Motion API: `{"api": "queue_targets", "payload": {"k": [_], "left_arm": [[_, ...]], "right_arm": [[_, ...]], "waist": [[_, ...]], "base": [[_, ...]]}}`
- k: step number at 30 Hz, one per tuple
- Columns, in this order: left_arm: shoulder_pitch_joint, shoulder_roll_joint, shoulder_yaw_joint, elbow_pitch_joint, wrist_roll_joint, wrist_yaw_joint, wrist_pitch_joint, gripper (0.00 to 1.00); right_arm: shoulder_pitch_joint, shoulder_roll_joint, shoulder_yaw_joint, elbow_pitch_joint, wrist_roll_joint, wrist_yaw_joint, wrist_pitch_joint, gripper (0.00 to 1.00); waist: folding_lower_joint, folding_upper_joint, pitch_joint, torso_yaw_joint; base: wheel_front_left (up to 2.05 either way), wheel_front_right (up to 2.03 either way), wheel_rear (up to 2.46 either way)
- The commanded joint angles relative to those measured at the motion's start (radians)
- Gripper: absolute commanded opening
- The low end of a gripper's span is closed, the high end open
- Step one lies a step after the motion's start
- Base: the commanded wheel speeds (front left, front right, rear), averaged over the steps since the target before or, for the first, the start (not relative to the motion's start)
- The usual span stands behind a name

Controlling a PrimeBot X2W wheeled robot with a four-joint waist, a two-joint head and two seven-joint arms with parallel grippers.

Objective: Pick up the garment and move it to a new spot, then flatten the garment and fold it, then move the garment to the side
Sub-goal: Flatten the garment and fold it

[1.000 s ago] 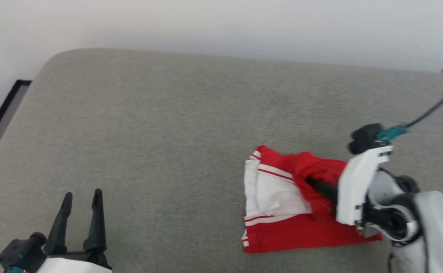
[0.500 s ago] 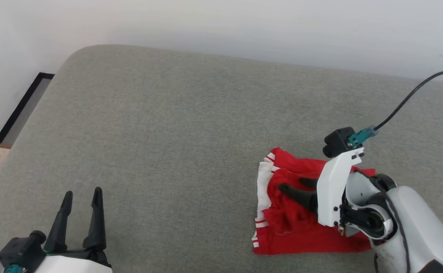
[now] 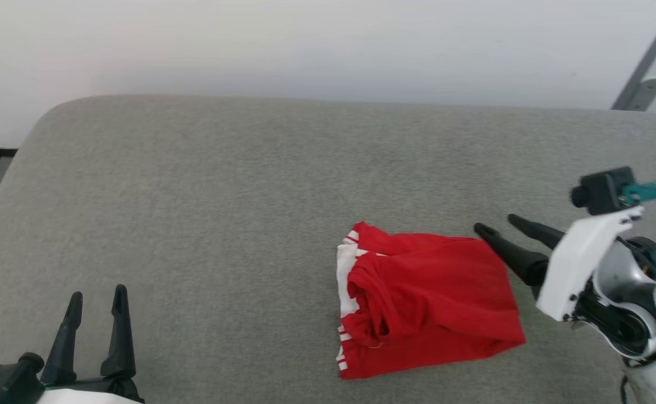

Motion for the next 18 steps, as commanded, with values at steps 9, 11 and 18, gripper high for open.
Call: {"api": "queue_targets", "payload": {"k": [9, 11, 18], "left_arm": [[0.038, 0.012, 0.031, -0.013, 0.017, -0.003, -0.005, 1.00], [0.049, 0.010, 0.039, -0.015, 0.019, -0.003, -0.005, 1.00], [0.083, 0.017, 0.052, -0.034, 0.033, -0.003, -0.005, 1.00]], "right_arm": [[0.128, -0.036, -0.075, -0.026, -0.037, 0.000, -0.259, 1.00], [0.150, -0.038, -0.084, -0.024, -0.053, 0.000, -0.324, 1.00], [0.237, -0.030, -0.106, 0.007, -0.084, 0.000, -0.510, 1.00]], "waist": [[0.0000, -0.0001, -0.049, -0.088], [0.0000, -0.0001, -0.059, -0.101], [0.0000, -0.0001, -0.086, -0.128]], "base": [[0.00, 0.00, 0.00], [0.00, 0.00, 0.00], [0.00, 0.00, 0.00]]}}
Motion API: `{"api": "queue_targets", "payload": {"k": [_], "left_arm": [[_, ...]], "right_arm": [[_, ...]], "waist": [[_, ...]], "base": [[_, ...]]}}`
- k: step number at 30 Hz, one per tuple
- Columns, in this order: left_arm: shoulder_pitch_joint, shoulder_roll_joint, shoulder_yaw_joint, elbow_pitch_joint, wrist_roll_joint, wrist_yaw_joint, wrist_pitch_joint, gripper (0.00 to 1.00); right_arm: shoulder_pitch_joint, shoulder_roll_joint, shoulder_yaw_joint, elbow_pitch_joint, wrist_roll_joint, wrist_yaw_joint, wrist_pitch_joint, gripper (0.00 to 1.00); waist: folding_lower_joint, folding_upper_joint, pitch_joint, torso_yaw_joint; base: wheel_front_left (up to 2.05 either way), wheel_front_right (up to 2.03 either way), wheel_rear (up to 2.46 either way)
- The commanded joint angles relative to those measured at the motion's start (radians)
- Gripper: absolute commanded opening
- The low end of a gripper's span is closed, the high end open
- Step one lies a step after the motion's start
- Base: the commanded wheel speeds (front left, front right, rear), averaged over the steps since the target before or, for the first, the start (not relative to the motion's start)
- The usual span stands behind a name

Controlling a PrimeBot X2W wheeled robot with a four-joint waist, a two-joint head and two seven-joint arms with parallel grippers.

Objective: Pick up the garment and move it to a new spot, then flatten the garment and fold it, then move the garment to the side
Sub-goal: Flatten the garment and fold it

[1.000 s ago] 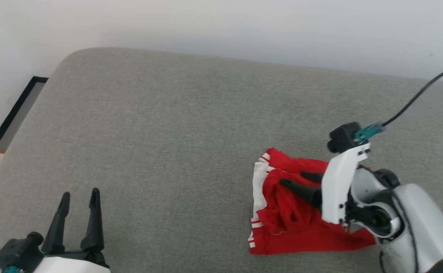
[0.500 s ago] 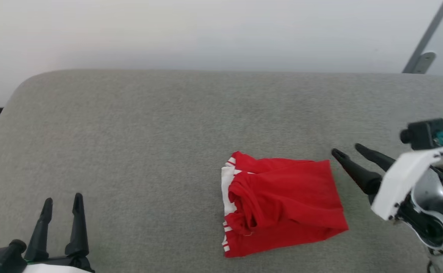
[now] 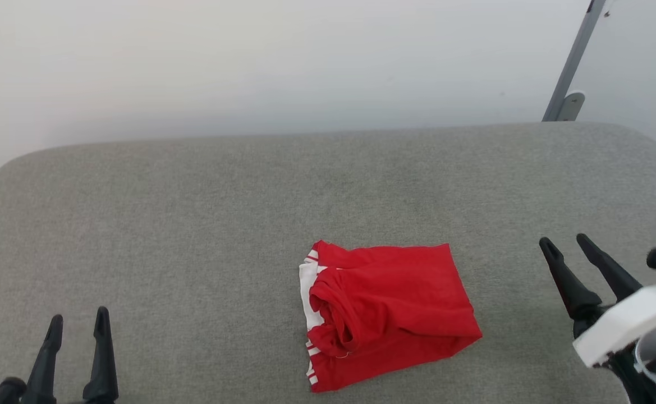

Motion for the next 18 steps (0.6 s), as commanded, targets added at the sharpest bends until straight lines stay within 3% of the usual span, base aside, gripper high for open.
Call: {"api": "queue_targets", "payload": {"k": [1, 10, 18], "left_arm": [[0.019, 0.005, 0.002, -0.005, 0.010, -0.003, -0.005, 1.00], [0.055, 0.016, -0.011, 0.001, 0.025, -0.003, -0.005, 1.00], [0.057, 0.024, -0.020, 0.012, 0.015, -0.003, -0.005, 1.00]], "right_arm": [[0.019, 0.002, 0.000, 0.004, -0.004, 0.000, -0.040, 1.00], [0.103, 0.011, -0.006, 0.080, -0.060, 0.000, -0.256, 1.00], [0.143, 0.022, 0.011, 0.146, -0.119, 0.000, -0.372, 1.00]], "waist": [[0.0000, -0.0001, -0.010, -0.007], [0.0000, -0.0001, -0.041, -0.019], [0.0000, -0.0001, -0.054, -0.022]], "base": [[0.00, 0.00, 0.00], [0.00, 0.00, 0.00], [0.00, 0.00, 0.00]]}}
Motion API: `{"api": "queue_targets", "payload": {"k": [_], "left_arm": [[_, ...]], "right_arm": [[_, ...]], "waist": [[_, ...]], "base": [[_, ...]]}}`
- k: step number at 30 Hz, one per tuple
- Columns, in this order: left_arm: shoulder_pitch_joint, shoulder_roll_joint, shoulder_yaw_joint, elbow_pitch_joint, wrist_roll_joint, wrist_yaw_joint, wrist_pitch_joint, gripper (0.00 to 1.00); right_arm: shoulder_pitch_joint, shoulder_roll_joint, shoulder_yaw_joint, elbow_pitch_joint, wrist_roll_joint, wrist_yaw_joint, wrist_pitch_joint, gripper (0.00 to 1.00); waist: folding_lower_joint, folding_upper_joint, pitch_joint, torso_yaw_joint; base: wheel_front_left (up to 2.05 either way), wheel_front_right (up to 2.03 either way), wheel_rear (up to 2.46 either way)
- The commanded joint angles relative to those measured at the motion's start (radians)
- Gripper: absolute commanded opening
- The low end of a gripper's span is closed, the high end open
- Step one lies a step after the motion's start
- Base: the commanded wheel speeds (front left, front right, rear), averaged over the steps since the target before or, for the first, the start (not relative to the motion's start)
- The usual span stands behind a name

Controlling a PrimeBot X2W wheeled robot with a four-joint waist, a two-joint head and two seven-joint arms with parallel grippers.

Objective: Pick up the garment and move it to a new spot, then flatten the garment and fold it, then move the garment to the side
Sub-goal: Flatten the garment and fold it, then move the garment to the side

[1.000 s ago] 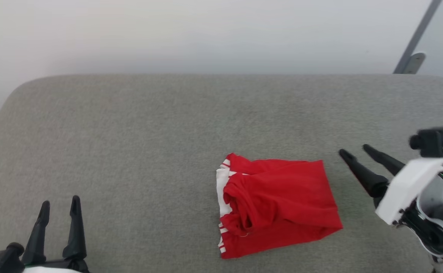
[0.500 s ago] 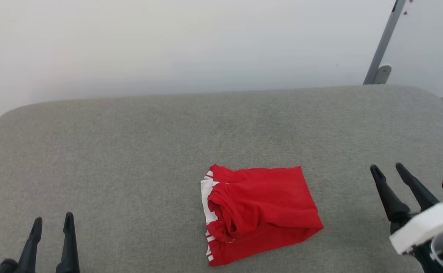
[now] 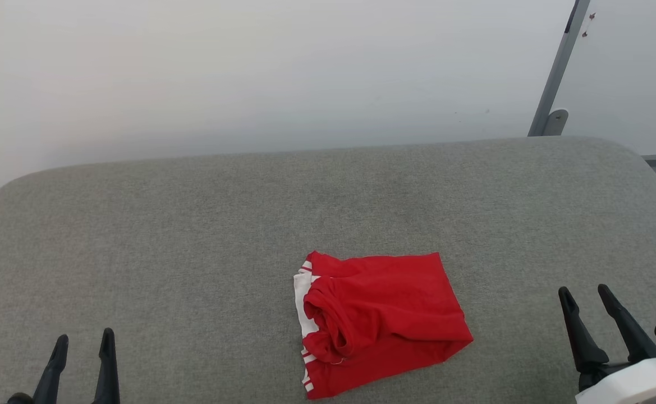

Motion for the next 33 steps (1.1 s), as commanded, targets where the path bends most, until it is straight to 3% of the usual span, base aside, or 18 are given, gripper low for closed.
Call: {"api": "queue_targets", "payload": {"k": [1, 33], "left_arm": [[0.004, 0.004, -0.003, 0.002, 0.000, -0.003, -0.005, 1.00], [-0.017, -0.014, -0.040, 0.038, 0.021, -0.003, -0.005, 1.00]], "right_arm": [[0.010, 0.008, 0.001, 0.008, -0.007, 0.000, -0.015, 1.00], [0.076, 0.075, -0.039, -0.013, -0.054, 0.000, -0.038, 1.00]], "waist": [[0.0000, -0.0001, -0.002, 0.000], [0.0000, -0.0001, -0.008, 0.014]], "base": [[0.00, 0.00, 0.00], [0.00, 0.00, 0.00]]}}
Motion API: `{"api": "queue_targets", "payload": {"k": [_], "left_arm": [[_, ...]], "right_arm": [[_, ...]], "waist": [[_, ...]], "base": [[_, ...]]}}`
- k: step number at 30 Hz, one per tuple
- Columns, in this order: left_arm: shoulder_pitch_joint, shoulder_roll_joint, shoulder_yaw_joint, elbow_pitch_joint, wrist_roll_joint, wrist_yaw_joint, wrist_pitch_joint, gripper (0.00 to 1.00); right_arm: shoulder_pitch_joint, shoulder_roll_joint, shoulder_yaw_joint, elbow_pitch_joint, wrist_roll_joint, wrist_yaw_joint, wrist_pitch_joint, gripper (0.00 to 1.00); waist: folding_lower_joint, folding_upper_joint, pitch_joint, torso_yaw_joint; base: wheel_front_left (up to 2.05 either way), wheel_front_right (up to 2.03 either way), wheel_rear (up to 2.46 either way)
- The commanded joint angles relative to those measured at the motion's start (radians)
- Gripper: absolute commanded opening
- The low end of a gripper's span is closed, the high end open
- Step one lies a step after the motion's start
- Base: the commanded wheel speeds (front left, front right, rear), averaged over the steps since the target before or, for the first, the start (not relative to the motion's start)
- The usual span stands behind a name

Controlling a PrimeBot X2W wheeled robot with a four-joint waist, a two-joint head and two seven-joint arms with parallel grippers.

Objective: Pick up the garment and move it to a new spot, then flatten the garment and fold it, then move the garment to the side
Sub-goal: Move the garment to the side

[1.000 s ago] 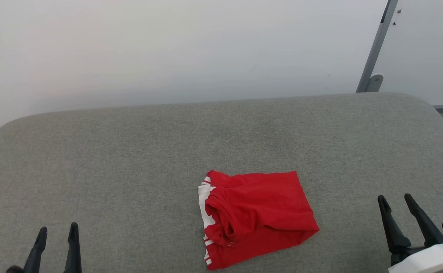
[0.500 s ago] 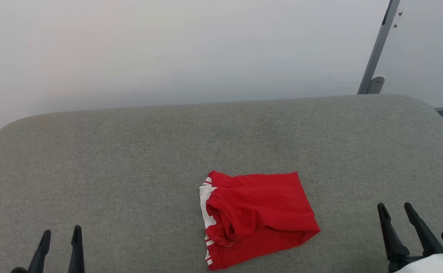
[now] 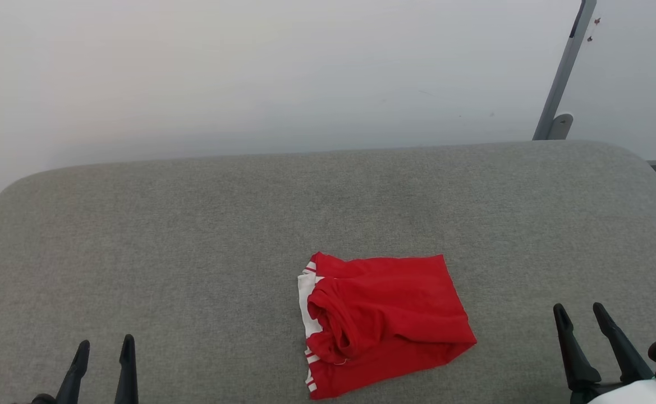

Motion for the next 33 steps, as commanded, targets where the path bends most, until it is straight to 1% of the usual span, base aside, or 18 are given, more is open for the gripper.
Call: {"api": "queue_targets", "payload": {"k": [1, 13, 17, 20, 25, 33], "left_arm": [[-0.012, 0.004, -0.003, 0.001, 0.004, -0.003, -0.005, 1.00], [-0.017, 0.010, -0.004, -0.001, -0.002, -0.003, -0.005, 1.00], [-0.015, 0.008, 0.002, -0.006, -0.003, -0.003, -0.005, 1.00], [-0.014, 0.004, 0.002, -0.007, -0.001, -0.003, -0.005, 1.00], [-0.023, -0.003, -0.012, -0.002, 0.006, -0.003, -0.005, 1.00], [-0.039, -0.014, -0.041, 0.006, 0.006, -0.003, -0.005, 1.00]], "right_arm": [[0.012, 0.004, 0.002, -0.005, -0.003, 0.000, -0.006, 1.00], [-0.020, 0.003, 0.015, -0.011, -0.007, 0.000, -0.006, 1.00], [-0.040, -0.003, 0.023, -0.004, 0.014, 0.000, 0.021, 1.00], [-0.075, -0.024, 0.051, 0.004, 0.051, 0.000, 0.083, 1.00], [-0.149, -0.081, 0.097, 0.015, 0.108, 0.000, 0.200, 1.00], [-0.250, -0.170, 0.180, 0.060, 0.213, 0.000, 0.435, 1.00]], "waist": [[0.0000, -0.0001, 0.000, 0.001], [0.0000, -0.0001, 0.006, 0.023], [0.0000, -0.0001, 0.010, 0.036], [0.0000, -0.0001, 0.015, 0.050], [0.0000, -0.0001, 0.028, 0.084], [0.0000, -0.0001, 0.065, 0.147]], "base": [[0.00, 0.00, 0.00], [0.00, 0.00, 0.00], [0.00, 0.00, 0.00], [0.00, 0.00, 0.00], [0.00, 0.00, 0.00], [0.00, 0.00, 0.00]]}}
